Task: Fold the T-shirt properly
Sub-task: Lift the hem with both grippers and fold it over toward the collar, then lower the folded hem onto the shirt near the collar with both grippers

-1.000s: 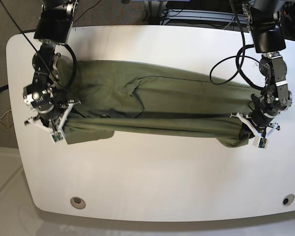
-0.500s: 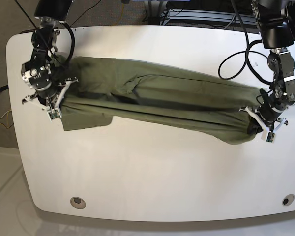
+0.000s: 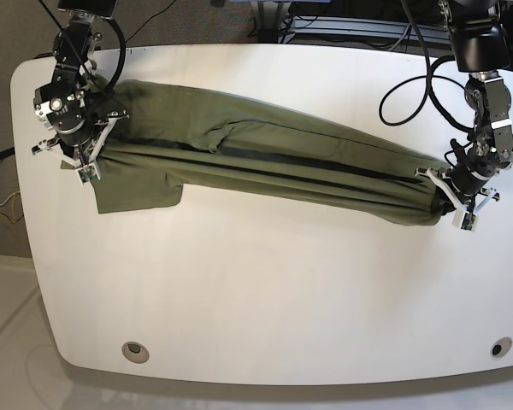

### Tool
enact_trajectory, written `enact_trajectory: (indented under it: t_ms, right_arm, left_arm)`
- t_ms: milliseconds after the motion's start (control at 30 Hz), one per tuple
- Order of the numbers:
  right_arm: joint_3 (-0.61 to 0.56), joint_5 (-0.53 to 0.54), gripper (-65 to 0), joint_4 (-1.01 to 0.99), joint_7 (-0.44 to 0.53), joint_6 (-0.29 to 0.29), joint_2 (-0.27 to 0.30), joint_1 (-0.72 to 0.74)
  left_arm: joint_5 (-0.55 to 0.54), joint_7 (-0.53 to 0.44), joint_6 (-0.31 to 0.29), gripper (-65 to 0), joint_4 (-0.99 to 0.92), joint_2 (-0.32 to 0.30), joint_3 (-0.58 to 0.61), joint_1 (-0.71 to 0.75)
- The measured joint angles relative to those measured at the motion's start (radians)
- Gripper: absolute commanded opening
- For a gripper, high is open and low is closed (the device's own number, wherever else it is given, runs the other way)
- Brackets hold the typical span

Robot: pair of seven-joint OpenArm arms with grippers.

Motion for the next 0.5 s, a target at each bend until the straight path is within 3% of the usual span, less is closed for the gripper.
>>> enact_trajectory:
  t_ms: [267, 500]
  right_arm:
    - [0.0, -0.012, -65.0, -0.002, -0.001, -0.002, -0.028, -0.027]
    - [0.0, -0.011, -65.0, -0.022, 0.003, -0.008, -0.04, -0.037]
  left_arm:
    - [0.001, -0.002, 0.005, -65.0, 0.0, 0.0, 0.0, 0.031]
    - [0.001, -0.001, 0.051, -65.0, 0.0, 0.003, 0.0, 0.077]
